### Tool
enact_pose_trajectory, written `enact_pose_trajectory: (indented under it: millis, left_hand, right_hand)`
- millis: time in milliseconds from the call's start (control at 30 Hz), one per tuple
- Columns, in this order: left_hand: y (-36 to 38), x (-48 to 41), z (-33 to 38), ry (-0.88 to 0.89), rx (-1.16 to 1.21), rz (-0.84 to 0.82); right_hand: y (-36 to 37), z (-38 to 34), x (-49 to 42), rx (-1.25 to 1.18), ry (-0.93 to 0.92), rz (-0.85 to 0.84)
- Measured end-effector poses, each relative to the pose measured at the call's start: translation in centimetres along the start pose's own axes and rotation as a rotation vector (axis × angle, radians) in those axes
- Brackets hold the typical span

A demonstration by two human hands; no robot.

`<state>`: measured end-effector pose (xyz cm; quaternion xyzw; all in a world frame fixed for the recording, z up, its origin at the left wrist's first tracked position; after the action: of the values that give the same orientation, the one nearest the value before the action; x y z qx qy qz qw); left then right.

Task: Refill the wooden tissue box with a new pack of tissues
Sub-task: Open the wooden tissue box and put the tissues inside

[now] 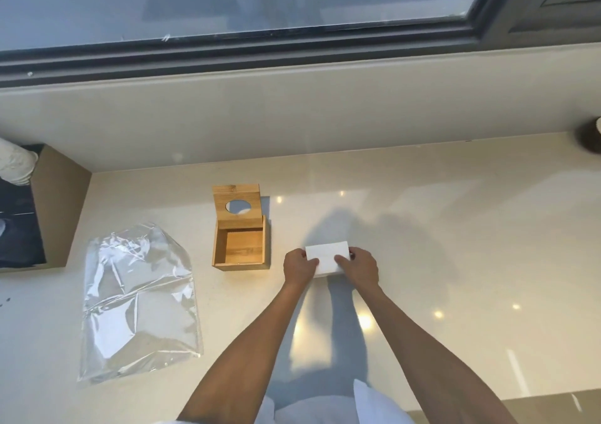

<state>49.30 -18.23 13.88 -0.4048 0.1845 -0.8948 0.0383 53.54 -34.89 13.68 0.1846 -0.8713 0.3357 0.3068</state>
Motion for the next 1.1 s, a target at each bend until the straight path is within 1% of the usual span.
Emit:
enact_pose_trajectory:
  millis: [100,200,300,367,400,467,567,633,700,733,800,867,933,1000,1033,1100]
  left_hand:
    - [0.4,0.0,-0.1,0.020,-0.100,0.055]
    - [0.5,1.1,-0.3,0.069,-0.052,0.097]
    - [0.7,3.2,-1.1,0.178,0.072,0.076]
    - [0.9,5.0,-2.2,0.298,0.100,0.064]
    - [1.2,5.9,-3.0,0.367,0.071,0.052]
    - [2.3,7.8,-4.9,0.483,-0.059,0.030]
    - [4.6,9.6,-8.5,0.544,-0.291,0.008]
    - [5.7,10.2,-10.6,0.524,-0.368,-0.015]
    - [6.0,10.4,-11.5,0.518,-0.390,-0.031]
    - [5.9,10.6,-11.4,0.529,-0.384,-0.031]
    - [5.6,10.5,-10.9,0.526,-0.327,-0.040]
    - [5.6,10.7,-10.4,0.495,-0.263,-0.088]
    - [5.5,11.0,-9.9,0.473,-0.253,-0.175]
    - [5.1,11.1,-9.9,0.458,-0.311,-0.212]
    - [4.7,11.2,-10.2,0.435,-0.299,-0.225]
    - [2.8,11.7,-10.3,0.439,-0.117,-0.174]
  right_hand:
    - [-0.2,-0.6,0.8,0.051,-0.026,0.115]
    - [-0.4,-0.3,2.1,0.003,-0.082,0.182]
    - [-0.1,1.5,4.0,-0.176,-0.186,0.162]
    - [0.4,3.4,5.9,-0.196,-0.256,0.145]
    - [0.9,4.4,7.0,-0.167,-0.287,0.133]
    - [2.0,6.6,8.9,-0.107,-0.334,0.097]
    - [3.8,9.2,11.4,-0.044,-0.401,0.005]
    - [4.5,10.3,12.3,0.048,-0.404,-0.001]
    - [4.4,10.1,12.7,0.185,-0.368,0.065]
    - [4.4,9.5,12.9,0.296,-0.380,0.107]
    - [5.0,7.6,13.2,0.599,-0.492,0.126]
    - [6.2,6.1,12.9,0.893,-0.587,0.063]
    - [7.0,5.2,12.0,1.044,-0.594,0.001]
    - [7.4,4.1,11.4,1.165,-0.545,-0.053]
    - [7.3,3.3,11.2,1.197,-0.515,-0.097]
    - [6.3,1.2,10.4,1.193,-0.403,-0.212]
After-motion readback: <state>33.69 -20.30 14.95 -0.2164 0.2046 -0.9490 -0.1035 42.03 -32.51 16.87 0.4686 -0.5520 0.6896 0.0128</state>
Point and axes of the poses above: each hand's wrist, its own x-axis away from the middle knuckle, its own y-axis out of the palm, z = x × y, the point moved 5 cm from there along -x, towards the middle knuckle, and after that the axes turned 12 degrees about -z, right-handed, at the moved point
